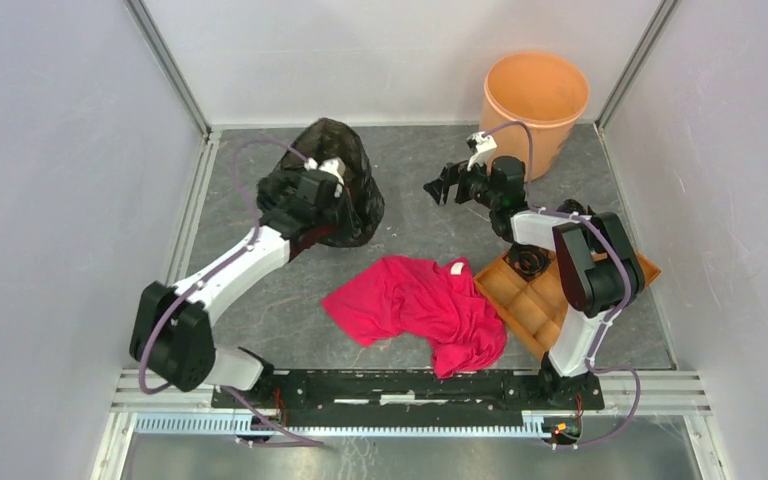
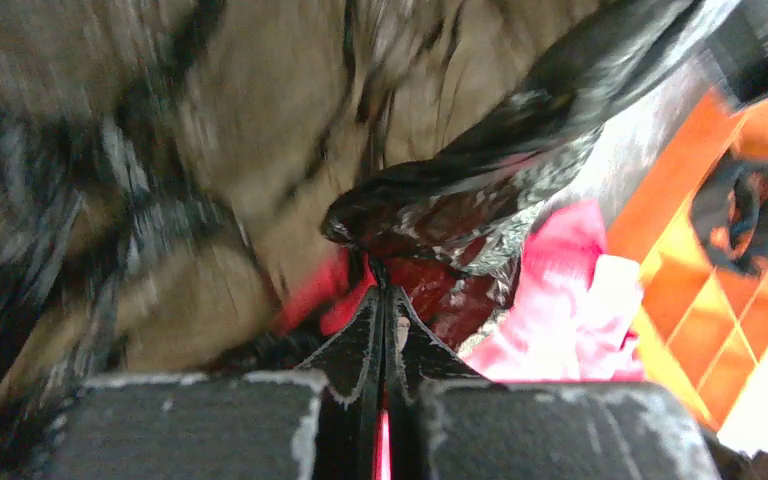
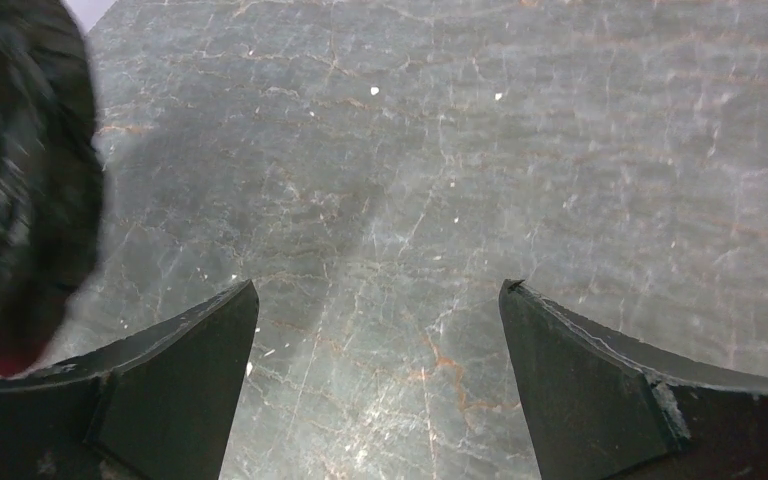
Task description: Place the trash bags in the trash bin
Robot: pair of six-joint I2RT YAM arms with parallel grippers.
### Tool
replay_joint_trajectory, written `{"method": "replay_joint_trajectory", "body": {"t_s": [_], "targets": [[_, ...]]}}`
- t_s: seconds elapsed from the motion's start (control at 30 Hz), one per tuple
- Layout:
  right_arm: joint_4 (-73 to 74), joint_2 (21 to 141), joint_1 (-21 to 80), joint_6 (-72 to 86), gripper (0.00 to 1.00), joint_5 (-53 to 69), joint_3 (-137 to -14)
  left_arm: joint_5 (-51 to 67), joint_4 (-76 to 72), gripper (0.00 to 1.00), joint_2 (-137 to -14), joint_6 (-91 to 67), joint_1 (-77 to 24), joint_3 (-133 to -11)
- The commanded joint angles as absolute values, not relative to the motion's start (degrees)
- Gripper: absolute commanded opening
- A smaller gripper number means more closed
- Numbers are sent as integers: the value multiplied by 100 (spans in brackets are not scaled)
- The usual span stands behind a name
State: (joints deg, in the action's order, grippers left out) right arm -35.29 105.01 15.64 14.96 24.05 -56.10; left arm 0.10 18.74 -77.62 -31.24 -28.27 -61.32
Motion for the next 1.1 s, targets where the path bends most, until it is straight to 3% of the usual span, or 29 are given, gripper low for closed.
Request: {"method": "replay_joint_trajectory", "body": {"t_s": [0.0, 0.3, 0.7, 0.87, 1.07], "targets": [[-3749, 10291, 1580, 1911, 98, 2299, -5304, 1101, 651, 2, -7423, -4325, -2856, -5995], [-4237, 9894, 1599, 2639, 98, 2250, -4685, 1535, -836, 2, -8833, -5323, -2997, -6051], [-3883, 8958, 1725, 1813, 97, 1159, -4148, 1459, -1049, 2, -10116, -5458, -3138, -7366], [-4195, 8492, 2326, 1431, 97, 586, -3831, 1399, -950, 2, -10232, -5469, -3138, -7720], [-4807, 8121, 3302, 1122, 98, -935, -3451, 1370, -1006, 2, -10203, -5580, -3138, -7813]]}}
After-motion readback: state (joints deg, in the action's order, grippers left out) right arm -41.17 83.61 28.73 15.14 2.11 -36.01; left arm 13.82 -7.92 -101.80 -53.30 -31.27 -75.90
